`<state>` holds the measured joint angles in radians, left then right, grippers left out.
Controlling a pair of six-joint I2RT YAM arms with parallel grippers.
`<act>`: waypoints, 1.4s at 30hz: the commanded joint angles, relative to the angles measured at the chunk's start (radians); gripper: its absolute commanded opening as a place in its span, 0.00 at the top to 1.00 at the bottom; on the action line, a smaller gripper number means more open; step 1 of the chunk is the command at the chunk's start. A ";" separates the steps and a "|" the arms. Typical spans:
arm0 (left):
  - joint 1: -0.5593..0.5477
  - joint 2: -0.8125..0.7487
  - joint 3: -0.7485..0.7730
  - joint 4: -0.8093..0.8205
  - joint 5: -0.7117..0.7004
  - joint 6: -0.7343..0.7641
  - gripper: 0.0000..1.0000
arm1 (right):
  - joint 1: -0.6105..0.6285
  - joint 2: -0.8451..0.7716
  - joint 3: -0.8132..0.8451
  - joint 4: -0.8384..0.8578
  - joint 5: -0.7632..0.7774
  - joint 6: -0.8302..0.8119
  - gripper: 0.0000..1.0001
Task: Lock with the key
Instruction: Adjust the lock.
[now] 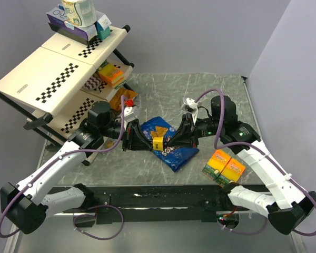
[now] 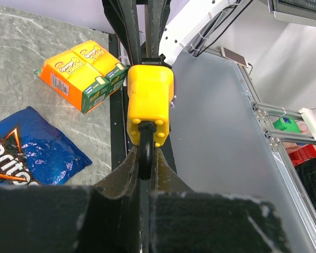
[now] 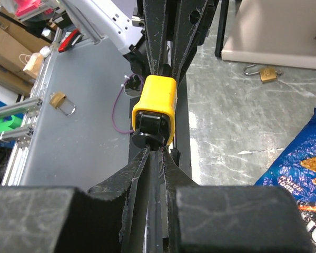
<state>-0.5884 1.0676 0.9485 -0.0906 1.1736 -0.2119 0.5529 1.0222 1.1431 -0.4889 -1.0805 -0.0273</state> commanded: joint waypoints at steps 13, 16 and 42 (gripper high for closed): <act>-0.034 0.011 0.045 0.014 -0.075 0.037 0.99 | 0.065 0.039 0.047 0.035 0.057 0.023 0.84; -0.040 0.009 0.052 -0.011 -0.120 0.051 0.99 | 0.071 0.052 0.066 0.006 0.085 0.020 0.84; -0.042 -0.014 0.041 -0.069 -0.178 0.115 0.99 | 0.074 0.019 0.075 -0.109 0.102 -0.049 0.73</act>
<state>-0.6189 1.0691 0.9489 -0.2306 0.9981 -0.1242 0.5972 1.0603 1.1614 -0.6186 -0.9096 -0.0589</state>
